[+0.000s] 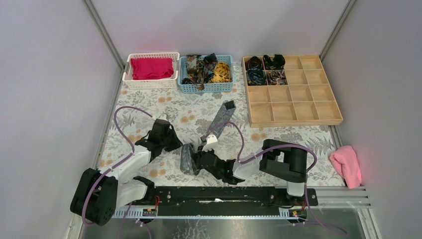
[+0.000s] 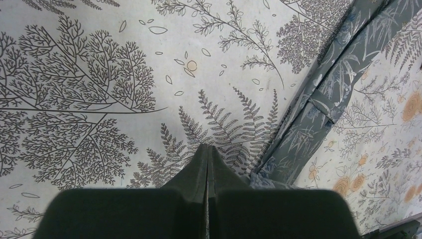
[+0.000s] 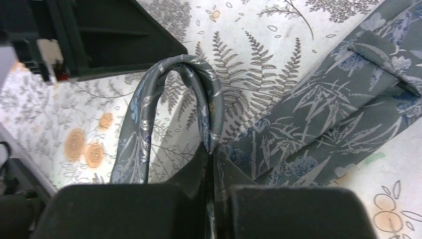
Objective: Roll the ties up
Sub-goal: Roll the tie at the center of the board.
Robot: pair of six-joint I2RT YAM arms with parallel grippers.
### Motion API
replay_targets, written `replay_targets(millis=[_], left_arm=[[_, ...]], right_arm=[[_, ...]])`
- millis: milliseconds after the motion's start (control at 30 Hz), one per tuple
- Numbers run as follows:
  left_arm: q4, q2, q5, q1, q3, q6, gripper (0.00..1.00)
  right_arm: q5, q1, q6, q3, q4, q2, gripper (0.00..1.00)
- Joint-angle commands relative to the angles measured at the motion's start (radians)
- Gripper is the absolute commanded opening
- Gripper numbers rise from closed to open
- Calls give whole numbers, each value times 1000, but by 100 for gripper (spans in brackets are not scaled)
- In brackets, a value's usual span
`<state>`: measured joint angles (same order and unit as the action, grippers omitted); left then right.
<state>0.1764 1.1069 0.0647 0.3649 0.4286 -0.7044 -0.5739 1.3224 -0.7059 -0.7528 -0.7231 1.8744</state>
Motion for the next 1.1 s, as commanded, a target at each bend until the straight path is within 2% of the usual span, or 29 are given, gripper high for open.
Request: replay_targets(millis=[0, 167, 267, 400, 433, 533, 600, 767, 900, 1067], left_arm=[[-52, 24, 19, 0, -21, 11, 0], [-63, 42, 28, -1, -16, 13, 0], [-62, 41, 25, -1, -15, 16, 0], [-60, 44, 26, -1, -13, 20, 0], [-60, 44, 26, -1, -11, 20, 0], [-59, 48, 24, -2, -9, 23, 0], [-61, 50, 25, -2, -8, 23, 0], [-75, 71, 34, -1, -13, 23, 0], [-83, 76, 40, -1, -13, 18, 0], [-87, 86, 36, -3, -7, 12, 0]], right_arm=[[26, 10, -56, 26, -199, -5, 0], [106, 12, -120, 33, -251, 11, 0], [120, 12, -151, 12, -183, 21, 1], [119, 12, -190, 15, -131, 33, 14], [113, 12, -197, 20, -128, 32, 21], [112, 12, -207, 30, -110, 26, 28], [111, 12, -217, 38, -101, 21, 38], [86, 12, -220, 80, -130, -6, 42], [52, 12, -208, 117, -136, -41, 53], [32, 12, -173, 157, -163, -83, 58]])
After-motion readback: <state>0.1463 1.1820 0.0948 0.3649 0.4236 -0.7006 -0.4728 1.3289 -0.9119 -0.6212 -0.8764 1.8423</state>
